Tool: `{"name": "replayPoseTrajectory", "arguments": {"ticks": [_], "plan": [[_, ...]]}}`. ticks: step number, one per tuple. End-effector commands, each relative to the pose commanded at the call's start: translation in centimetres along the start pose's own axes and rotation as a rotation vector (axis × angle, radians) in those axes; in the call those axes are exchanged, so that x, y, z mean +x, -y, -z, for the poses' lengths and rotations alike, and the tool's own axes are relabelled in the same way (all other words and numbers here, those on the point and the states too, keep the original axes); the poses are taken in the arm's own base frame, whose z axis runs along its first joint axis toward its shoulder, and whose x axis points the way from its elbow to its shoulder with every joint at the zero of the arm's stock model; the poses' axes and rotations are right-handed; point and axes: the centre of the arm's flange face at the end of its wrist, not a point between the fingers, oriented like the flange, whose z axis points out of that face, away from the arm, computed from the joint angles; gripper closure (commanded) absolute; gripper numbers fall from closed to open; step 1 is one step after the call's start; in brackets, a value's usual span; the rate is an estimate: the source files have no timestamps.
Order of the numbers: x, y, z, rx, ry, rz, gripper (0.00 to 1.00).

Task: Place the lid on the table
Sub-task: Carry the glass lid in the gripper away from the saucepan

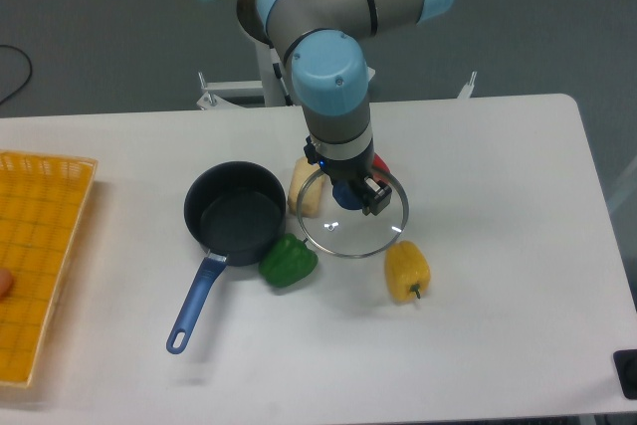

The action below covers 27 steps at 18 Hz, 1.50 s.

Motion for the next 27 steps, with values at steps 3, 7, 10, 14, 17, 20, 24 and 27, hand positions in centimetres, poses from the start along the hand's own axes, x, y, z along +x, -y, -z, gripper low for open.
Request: {"name": "replayPoseTrajectory", "arguments": {"ticks": [3,7,10,14,17,20,24,27], "plan": [[0.0,-0.7,-1.1,-0.004,-0.020,0.012,0.44],[-0.9,-2.7,-1.3,-0.008,-0.026,0.022,0.44],[-1.7,-4.0,-1.7,-0.005,-0.033,0.024,0.44],[-2.5,-4.9,-2.2,0.010,-0.039,0.043,0.44],[-3.1,-5.9,-2.4,0.013,-0.041,0.012,0.44],[-3.8,-7.3,-2.8,0.019,-0.045,0.017,0.44],[-5.4,-9.8,-4.4,0.015,-0.066,-0.016,0.44],[-6.5,-11.4,-5.2,0.014,-0.077,-0.010,0.44]]}}
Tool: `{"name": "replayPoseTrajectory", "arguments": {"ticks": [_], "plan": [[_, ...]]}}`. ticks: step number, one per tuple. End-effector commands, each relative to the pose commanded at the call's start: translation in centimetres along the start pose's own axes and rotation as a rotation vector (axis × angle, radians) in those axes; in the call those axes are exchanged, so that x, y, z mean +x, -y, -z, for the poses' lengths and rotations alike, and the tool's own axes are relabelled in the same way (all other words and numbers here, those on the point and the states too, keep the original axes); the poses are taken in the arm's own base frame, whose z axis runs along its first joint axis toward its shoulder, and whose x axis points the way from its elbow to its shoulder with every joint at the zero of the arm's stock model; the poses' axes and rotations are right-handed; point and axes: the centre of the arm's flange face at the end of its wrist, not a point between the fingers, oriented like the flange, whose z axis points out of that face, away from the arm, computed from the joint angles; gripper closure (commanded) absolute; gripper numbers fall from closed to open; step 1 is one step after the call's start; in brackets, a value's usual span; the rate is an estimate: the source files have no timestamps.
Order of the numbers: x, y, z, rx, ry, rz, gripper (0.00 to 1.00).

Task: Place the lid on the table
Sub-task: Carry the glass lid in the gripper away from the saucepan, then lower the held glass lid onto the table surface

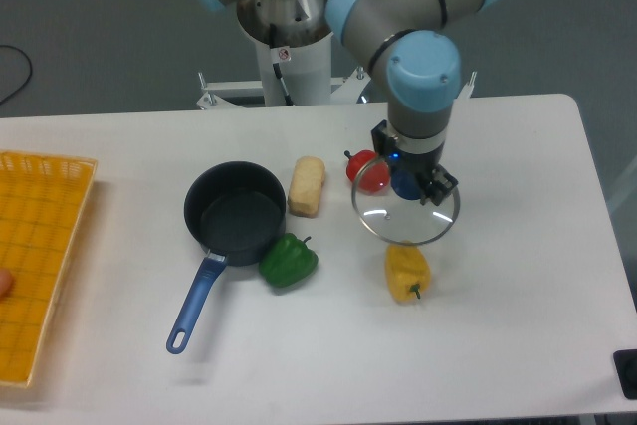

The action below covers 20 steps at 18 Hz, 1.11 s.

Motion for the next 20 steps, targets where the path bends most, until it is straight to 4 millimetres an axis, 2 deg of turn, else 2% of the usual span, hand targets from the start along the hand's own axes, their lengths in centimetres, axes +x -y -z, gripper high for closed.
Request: {"name": "replayPoseTrajectory", "arguments": {"ticks": [5,9,15,20], "plan": [[-2.0,-2.8,-1.1,0.003,0.026,-0.018,0.44],[-4.3,-3.5,-4.3,-0.003,0.039,-0.016,0.44],[-5.6,-4.9,-5.3,-0.004,0.044,-0.037,0.44],[-6.4,-4.9,-6.6,-0.014,0.053,-0.041,0.44]]}}
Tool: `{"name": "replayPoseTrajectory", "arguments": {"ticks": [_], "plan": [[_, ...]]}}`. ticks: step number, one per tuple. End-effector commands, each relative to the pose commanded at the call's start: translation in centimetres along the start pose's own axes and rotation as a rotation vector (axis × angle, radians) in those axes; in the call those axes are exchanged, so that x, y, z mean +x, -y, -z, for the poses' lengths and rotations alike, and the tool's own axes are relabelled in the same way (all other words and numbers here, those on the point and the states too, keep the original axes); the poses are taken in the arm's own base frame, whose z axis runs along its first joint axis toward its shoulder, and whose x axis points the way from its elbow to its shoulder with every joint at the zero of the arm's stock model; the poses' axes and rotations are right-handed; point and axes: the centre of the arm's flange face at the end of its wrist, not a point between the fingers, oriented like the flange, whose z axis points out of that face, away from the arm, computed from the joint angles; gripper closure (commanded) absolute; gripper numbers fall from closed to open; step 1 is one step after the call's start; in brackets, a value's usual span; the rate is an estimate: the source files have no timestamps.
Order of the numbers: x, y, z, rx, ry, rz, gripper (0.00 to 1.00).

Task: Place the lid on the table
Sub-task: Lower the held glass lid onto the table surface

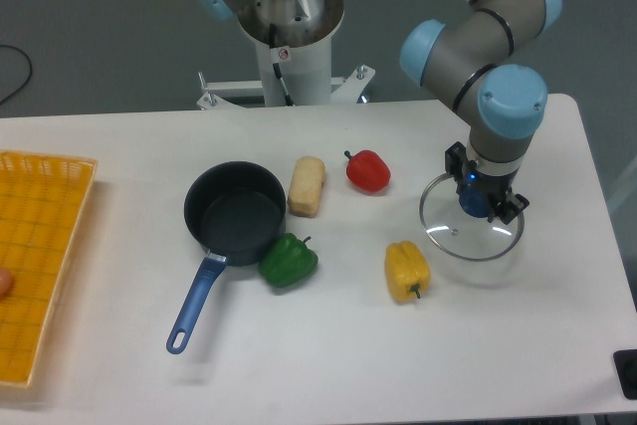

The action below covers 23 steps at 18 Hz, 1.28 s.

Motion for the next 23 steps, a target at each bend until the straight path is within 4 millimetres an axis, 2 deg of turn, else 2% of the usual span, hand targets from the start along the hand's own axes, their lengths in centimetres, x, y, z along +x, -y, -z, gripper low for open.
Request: {"name": "replayPoseTrajectory", "arguments": {"ticks": [4,7,23], "plan": [[-0.6,0.1,-2.6,-0.015,-0.006,-0.002,0.44],[-0.9,0.0,-3.7,-0.023,-0.013,-0.020,0.44],[-1.3,0.0,-5.4,-0.052,-0.017,-0.022,0.44]]}}
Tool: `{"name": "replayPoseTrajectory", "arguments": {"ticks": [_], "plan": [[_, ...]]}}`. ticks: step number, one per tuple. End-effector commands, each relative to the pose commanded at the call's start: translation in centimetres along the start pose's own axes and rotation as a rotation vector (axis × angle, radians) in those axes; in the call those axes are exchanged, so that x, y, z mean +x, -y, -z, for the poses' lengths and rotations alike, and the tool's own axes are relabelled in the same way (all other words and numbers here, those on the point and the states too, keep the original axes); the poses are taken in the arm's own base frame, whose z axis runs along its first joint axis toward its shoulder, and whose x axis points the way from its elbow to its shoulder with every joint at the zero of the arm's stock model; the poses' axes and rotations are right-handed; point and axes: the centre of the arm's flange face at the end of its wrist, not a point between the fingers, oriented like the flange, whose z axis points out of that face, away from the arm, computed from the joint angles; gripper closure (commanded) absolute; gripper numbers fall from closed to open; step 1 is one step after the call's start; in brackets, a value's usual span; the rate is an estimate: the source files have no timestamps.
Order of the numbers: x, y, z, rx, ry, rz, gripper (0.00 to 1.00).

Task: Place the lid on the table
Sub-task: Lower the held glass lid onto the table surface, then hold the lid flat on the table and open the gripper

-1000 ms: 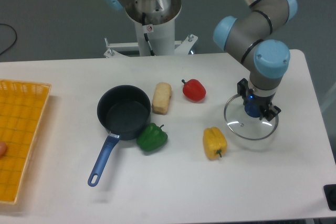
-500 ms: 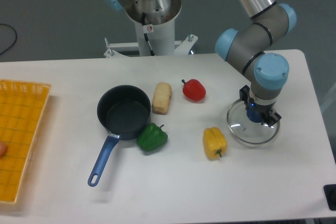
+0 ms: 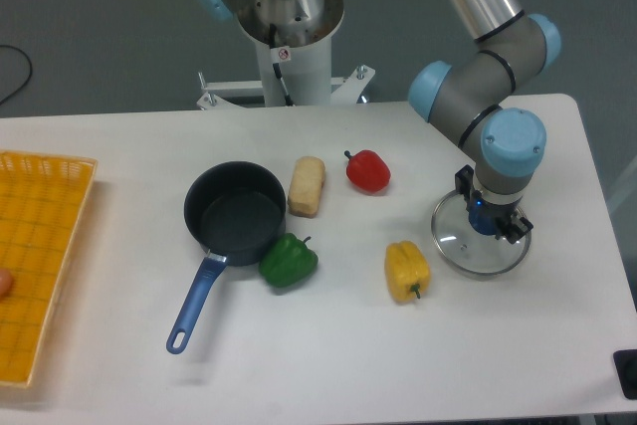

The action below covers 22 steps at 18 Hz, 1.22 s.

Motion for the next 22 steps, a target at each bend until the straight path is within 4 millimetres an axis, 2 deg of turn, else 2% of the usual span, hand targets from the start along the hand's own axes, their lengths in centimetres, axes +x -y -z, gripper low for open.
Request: {"name": "replayPoseTrajectory", "arguments": {"ticks": [22], "plan": [[-0.24,0.07,-0.62,-0.022,0.004,-0.002,0.42]]}}
